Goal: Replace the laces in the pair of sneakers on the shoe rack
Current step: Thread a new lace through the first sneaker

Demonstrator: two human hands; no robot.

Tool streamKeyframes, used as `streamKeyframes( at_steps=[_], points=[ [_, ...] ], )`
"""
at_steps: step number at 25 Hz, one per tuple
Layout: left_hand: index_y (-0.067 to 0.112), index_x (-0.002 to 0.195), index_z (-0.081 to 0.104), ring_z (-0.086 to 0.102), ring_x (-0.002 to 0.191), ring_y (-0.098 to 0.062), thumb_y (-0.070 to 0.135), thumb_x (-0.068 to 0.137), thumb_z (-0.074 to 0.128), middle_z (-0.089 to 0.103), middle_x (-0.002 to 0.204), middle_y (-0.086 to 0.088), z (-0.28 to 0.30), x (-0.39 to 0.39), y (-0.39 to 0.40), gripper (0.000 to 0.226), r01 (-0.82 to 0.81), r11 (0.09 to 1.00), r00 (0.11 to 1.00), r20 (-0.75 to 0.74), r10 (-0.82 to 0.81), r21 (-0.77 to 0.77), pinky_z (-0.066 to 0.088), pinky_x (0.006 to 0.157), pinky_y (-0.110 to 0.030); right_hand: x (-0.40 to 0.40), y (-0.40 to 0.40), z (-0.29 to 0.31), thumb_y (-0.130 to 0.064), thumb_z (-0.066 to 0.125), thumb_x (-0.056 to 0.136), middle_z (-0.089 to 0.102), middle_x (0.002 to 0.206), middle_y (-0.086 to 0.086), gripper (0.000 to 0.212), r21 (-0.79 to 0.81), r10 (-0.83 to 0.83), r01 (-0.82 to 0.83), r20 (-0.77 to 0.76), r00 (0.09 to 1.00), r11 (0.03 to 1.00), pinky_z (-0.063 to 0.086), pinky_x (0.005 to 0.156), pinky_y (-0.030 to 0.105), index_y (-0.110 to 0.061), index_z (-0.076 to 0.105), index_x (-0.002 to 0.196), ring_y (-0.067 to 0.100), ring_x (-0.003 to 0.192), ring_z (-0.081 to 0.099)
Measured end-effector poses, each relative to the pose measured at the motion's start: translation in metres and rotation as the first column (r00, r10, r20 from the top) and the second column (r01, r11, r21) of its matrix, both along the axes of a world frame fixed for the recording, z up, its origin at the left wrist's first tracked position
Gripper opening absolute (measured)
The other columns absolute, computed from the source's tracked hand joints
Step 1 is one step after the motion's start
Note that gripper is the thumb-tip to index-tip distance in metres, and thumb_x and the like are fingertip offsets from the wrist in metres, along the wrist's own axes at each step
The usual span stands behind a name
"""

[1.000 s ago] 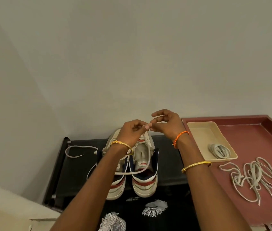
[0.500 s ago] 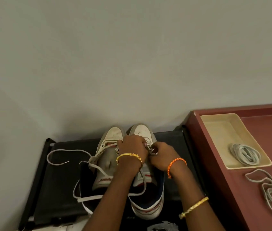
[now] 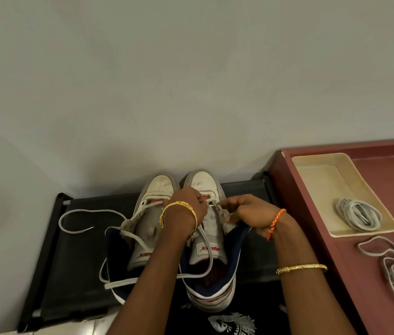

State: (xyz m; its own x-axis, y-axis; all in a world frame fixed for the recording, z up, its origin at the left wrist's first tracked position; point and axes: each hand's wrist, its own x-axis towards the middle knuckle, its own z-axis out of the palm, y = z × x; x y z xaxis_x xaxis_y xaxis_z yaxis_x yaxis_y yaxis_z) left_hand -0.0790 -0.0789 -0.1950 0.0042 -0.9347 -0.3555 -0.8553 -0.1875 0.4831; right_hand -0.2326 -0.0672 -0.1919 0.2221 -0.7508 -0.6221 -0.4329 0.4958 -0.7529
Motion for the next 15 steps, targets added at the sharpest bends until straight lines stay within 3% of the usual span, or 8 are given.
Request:
streamKeyframes(
  at_steps=[2, 5, 7, 11, 15],
  points=[
    [0.009, 0.087, 0.070, 0.063, 0.090, -0.027, 0.022, 0.089, 0.059, 0.069, 0.090, -0.011, -0.0022, -0.0019, -0.0010, 0.017, -0.016, 1.000, 0.999, -0.049, 0.016, 0.000, 0.051, 0.083, -0.033, -0.0006, -0.0002, -0.0009, 0.016, 0.049, 0.082, 0.062, 0.117, 0.016, 0.043, 0.017, -0.012, 0.012, 0.019, 1.000, 1.000, 0.049, 0.092, 0.038, -0.003, 0.062, 0.118, 0.027, 0.106, 0.057],
    [0.004, 0.095, 0.072, 0.062, 0.095, -0.027, 0.021, 0.089, 0.061, 0.069, 0.096, -0.012, -0.0020, -0.0004, -0.0045, 0.021, -0.033, 0.998, 0.993, -0.112, 0.039, 0.057, 0.048, 0.083, -0.029, -0.0022, 0.0018, 0.0031, 0.015, 0.049, 0.083, 0.061, 0.093, 0.009, 0.036, 0.095, -0.104, 0.093, 0.111, 0.988, 0.991, 0.053, 0.060, 0.024, -0.002, 0.062, 0.112, 0.015, 0.076, 0.057],
    [0.005, 0.099, 0.073, 0.062, 0.097, -0.026, 0.021, 0.088, 0.062, 0.070, 0.100, -0.011, -0.0042, 0.0009, -0.0068, 0.022, -0.048, 0.995, 0.990, -0.128, 0.059, 0.086, 0.048, 0.083, -0.029, -0.0038, 0.0032, 0.0043, 0.015, 0.049, 0.084, 0.058, 0.085, 0.005, 0.033, 0.131, -0.130, 0.110, 0.152, 0.980, 0.985, 0.048, 0.048, 0.019, -0.002, 0.062, 0.109, 0.011, 0.067, 0.055],
    [0.004, 0.099, 0.072, 0.063, 0.092, -0.026, 0.021, 0.089, 0.058, 0.070, 0.097, -0.014, -0.0054, -0.0027, -0.0065, 0.024, -0.061, 0.996, 0.994, -0.090, 0.068, 0.072, 0.048, 0.077, -0.028, -0.0064, 0.0019, 0.0029, 0.015, 0.046, 0.086, 0.060, 0.093, 0.008, 0.033, 0.158, -0.133, 0.103, 0.190, 0.973, 0.982, 0.050, 0.053, 0.022, -0.006, 0.063, 0.105, 0.013, 0.074, 0.059],
    [0.007, 0.101, 0.072, 0.062, 0.098, -0.026, 0.022, 0.088, 0.063, 0.070, 0.103, -0.011, -0.0066, -0.0006, -0.0072, 0.022, -0.072, 0.992, 0.982, -0.166, 0.089, 0.106, 0.047, 0.085, -0.028, -0.0082, 0.0018, 0.0010, 0.018, 0.039, 0.087, 0.060, 0.093, 0.008, 0.038, 0.160, -0.136, 0.102, 0.217, 0.967, 0.982, 0.051, 0.053, 0.022, -0.008, 0.065, 0.099, 0.014, 0.076, 0.059]
  ],
)
